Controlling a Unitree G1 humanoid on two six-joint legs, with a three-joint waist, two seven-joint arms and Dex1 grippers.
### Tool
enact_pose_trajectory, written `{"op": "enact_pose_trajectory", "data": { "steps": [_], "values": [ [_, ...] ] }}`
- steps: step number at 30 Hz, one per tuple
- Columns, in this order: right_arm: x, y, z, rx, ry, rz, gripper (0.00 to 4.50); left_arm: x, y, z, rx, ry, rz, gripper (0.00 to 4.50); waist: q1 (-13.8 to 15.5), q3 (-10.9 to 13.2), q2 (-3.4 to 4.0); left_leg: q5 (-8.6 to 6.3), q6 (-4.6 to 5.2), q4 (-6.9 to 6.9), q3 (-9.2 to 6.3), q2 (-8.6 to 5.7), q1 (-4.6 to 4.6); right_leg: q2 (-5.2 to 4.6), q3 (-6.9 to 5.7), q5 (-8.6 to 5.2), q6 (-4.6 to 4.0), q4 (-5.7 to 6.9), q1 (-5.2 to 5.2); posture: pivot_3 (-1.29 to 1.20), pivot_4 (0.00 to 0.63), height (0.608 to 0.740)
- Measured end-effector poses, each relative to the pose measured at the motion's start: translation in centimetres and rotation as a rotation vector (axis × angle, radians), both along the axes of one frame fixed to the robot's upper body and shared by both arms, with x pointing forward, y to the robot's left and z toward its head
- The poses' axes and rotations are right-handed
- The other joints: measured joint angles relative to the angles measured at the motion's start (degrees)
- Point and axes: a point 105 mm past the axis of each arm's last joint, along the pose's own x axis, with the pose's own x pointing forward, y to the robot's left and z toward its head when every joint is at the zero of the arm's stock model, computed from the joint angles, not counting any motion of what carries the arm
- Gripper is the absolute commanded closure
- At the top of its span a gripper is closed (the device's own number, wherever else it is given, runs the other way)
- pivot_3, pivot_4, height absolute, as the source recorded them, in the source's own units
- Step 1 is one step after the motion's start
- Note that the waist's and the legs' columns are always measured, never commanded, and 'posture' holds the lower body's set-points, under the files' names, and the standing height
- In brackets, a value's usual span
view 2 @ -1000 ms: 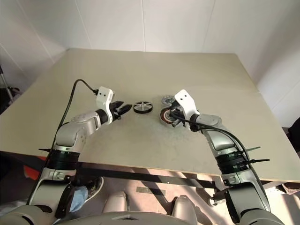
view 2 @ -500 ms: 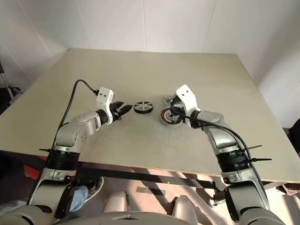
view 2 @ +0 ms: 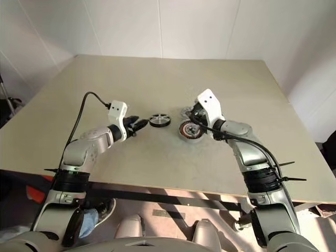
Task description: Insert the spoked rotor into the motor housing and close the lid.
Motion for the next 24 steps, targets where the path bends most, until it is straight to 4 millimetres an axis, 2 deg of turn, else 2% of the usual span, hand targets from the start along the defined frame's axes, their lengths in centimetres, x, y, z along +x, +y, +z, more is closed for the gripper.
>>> {"op": "enact_pose_trajectory", "data": {
  "steps": [2, 10, 14, 19, 24],
  "values": [
    [0.0, 0.0, 0.5, 0.004, -0.012, 0.001, 4.47, -0.2, -0.2, -0.4, -0.033, 0.031, 0.004, 1.83, 0.1, 0.0, -0.01, 0.00, 0.00, 0.00, -0.01, 0.00, 0.02, 0.00, 0.00, 0.00, 0.00, 0.01, 0.02, 0.00, 0.000, 0.740],
    [-0.1, -0.3, -0.2, 0.006, 0.020, -0.020, 4.47, -0.5, 0.0, -3.1, -0.096, 0.158, 0.066, 1.83, 0.0, 0.0, -0.01, 0.00, 0.00, 0.00, -0.01, -0.01, 0.01, 0.00, 0.00, 0.00, 0.00, -0.01, 0.01, 0.00, 0.000, 0.740],
    [-0.1, -0.5, -0.4, 0.009, 0.028, -0.030, 4.47, -0.6, -0.8, -3.7, -0.171, 0.201, 0.072, 1.83, 0.1, 0.0, -0.01, 0.00, 0.00, 0.00, -0.01, -0.01, 0.01, -0.01, 0.00, 0.00, 0.00, -0.01, 0.03, 0.00, 0.000, 0.740],
    [-0.1, -0.5, -0.5, 0.009, 0.032, -0.030, 4.47, -0.2, -3.0, -3.9, -0.336, 0.239, 0.054, 1.83, 0.3, 0.0, -0.01, 0.00, 0.01, 0.01, -0.01, -0.04, 0.03, -0.04, 0.00, 0.00, 0.00, -0.02, 0.08, 0.00, 0.000, 0.740],
    [-0.1, -0.7, -0.6, 0.006, 0.037, -0.030, 4.47, 0.9, -4.3, -4.0, -0.508, 0.282, 0.078, 1.83, 0.5, 0.0, -0.01, 0.02, 0.04, 0.01, -0.02, -0.07, 0.09, -0.06, 0.01, 0.00, 0.01, -0.03, 0.16, 0.00, 0.000, 0.740]
  ]
}}
